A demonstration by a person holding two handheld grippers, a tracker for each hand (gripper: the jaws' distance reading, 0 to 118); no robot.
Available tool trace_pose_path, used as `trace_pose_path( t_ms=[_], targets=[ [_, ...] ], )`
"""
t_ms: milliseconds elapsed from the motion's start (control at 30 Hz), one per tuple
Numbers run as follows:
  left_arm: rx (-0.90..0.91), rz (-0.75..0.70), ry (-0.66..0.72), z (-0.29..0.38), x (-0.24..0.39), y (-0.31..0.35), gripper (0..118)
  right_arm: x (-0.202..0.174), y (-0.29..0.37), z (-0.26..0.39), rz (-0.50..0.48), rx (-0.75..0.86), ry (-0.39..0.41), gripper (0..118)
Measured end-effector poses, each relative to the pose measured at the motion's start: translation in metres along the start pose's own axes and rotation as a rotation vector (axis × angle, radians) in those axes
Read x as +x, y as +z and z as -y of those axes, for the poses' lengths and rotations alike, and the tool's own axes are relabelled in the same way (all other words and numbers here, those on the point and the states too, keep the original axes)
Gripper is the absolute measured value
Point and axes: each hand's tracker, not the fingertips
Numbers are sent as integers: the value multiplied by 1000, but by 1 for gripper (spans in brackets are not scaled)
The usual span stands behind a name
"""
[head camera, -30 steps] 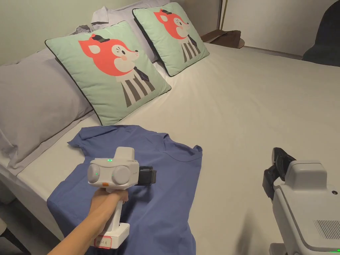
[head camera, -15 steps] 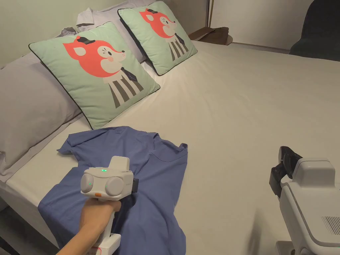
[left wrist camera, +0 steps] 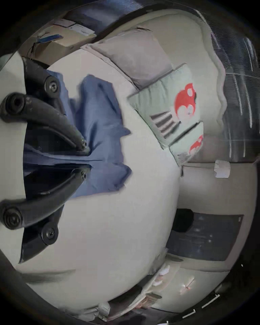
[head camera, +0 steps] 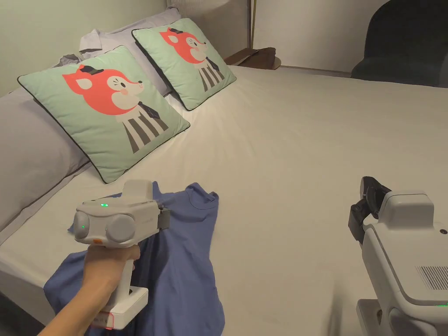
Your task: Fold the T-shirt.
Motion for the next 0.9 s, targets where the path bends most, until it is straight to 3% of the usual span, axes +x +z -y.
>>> trace_pose_path(
  t_ms=[400,667,900],
  targets=[
    [290,309,-153,-91,163,78,5,64,43,-19,126,65,-3,0],
    [319,550,-206,-116,279,92,5,122,81,-30,270,103,9,0],
    [255,711,-246,-93,367,83,5,165,106,-26,375,91,34,0]
  ],
)
